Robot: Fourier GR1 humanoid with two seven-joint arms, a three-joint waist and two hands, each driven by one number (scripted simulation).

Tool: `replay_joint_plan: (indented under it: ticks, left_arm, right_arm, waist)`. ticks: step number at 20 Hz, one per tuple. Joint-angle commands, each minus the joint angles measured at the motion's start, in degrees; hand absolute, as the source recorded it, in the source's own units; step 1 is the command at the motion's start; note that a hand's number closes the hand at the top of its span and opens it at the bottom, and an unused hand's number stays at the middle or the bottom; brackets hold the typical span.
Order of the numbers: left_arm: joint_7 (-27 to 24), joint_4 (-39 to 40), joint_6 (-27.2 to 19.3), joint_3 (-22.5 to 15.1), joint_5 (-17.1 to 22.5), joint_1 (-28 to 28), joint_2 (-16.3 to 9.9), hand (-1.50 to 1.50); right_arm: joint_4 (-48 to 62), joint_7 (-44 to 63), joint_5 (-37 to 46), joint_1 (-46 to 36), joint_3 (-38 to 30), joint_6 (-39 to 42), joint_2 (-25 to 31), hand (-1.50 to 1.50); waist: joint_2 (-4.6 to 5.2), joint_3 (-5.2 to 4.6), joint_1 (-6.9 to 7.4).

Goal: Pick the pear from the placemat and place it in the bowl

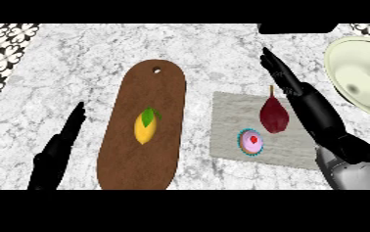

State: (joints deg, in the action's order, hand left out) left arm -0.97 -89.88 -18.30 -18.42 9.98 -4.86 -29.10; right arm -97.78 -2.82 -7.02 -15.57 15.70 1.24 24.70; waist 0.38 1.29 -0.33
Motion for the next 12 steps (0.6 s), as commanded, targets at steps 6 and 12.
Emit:
replay_joint_plan:
  ticks: [6, 12]
  left_arm:
    - [3.94, -1.49, -2.0, 11.71, 3.12, 9.97, -2.9, 0.0]
    - [4.12, -1.59, -2.53, 10.67, 4.67, 6.28, -0.47, 0.0]
  right_arm:
    - [-1.62, 1.06, 0.88, -9.13, -14.54, 0.6, 10.34, 1.5]
    - [-1.8, 18.77, 24.43, 10.36, -11.38, -17.98, 13.44, -1.5]
  waist:
    - [-0.58, -1.3, -0.3]
    - [-1.43, -1.43, -4.16]
